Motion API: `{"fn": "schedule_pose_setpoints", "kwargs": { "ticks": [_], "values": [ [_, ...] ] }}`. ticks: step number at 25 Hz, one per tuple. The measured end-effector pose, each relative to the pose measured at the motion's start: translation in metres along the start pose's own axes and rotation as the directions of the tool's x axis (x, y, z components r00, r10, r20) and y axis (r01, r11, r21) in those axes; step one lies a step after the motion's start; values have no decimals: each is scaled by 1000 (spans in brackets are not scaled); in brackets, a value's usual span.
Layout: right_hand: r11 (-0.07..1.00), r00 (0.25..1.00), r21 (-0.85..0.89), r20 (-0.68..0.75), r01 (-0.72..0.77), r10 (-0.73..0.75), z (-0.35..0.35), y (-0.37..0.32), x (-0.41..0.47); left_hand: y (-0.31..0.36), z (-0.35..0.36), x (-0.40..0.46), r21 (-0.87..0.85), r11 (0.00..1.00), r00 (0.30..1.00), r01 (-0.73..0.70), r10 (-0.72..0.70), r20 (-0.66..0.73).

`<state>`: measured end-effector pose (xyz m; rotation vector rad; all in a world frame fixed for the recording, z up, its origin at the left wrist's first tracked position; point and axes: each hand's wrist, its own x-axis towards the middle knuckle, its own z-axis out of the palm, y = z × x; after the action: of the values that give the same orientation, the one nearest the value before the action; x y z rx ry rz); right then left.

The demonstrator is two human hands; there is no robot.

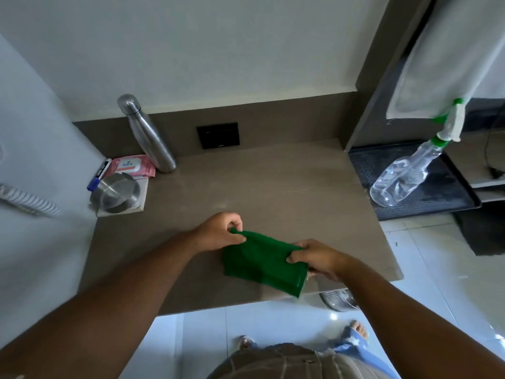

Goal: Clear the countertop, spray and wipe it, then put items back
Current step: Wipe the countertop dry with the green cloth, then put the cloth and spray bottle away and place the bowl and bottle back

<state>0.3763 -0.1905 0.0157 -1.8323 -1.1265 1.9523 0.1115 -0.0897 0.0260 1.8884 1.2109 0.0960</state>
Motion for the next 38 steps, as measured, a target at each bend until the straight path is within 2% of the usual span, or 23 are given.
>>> {"fn": "schedule_pose_setpoints", "kwargs": {
  "ticks": [2, 4, 6, 8, 10, 12, 14, 16, 18, 20, 25, 26, 28, 31, 34, 38],
  "values": [
    [936, 996, 346, -69, 69, -48, -37, 15, -17, 38, 17, 11, -309, 948, 993, 80, -101, -53],
    [813, 988, 567, -138, 130, -62, -83, 32, -32, 80, 48, 31, -628, 755, 966, 187, -259, -24],
    [726, 983, 668, -171, 163, -63, -136, 53, -46, 124, 90, 55, -813, 501, 929, 298, -348, 127],
    [729, 983, 672, -184, 132, -8, -197, 80, -63, 174, 137, 84, -852, 348, 884, 391, -398, 243],
    [840, 967, 540, -241, 60, 86, -263, 108, -78, 227, 184, 117, -848, 277, 843, 452, -442, 305],
    [925, 938, 380, -325, 8, 125, -331, 127, -85, 273, 226, 151, -829, 252, 812, 500, -470, 347],
    [981, 912, 195, -403, -3, 83, -401, 127, -81, 313, 260, 184, -824, 223, 798, 520, -472, 376],
    [994, 889, -108, -457, -21, -31, -470, 113, -66, 345, 288, 219, -855, 150, 802, 497, -457, 385],
    [903, 874, -426, -458, -56, -162, -523, 87, -39, 365, 309, 255, -884, 96, 806, 458, -464, 367],
    [774, 863, -630, -427, -68, -271, -559, 65, 1, 376, 324, 296, -897, 53, 789, 439, -501, 356],
    [633, 824, -768, -418, -96, -383, -589, 48, 77, 379, 348, 357, -925, -35, 761, 377, -558, 332],
    [610, 804, -785, -427, -103, -414, -588, 51, 80, 377, 349, 356, -930, -34, 765, 366, -558, 321],
    [653, 769, -755, -450, -56, -454, -577, 62, 73, 373, 341, 336, -933, 41, 778, 357, -565, 273],
    [724, 772, -690, -460, 1, -439, -538, 96, 38, 355, 318, 284, -866, 329, 803, 378, -581, 130],
    [729, 739, -665, -408, 161, -535, -463, 123, -6, 324, 272, 221, -787, 513, 829, 342, -559, -4],
    [690, 736, -605, -238, 397, -633, -337, 120, -29, 258, 203, 149, -710, 633, 779, 309, -597, -193]
  ]
}}
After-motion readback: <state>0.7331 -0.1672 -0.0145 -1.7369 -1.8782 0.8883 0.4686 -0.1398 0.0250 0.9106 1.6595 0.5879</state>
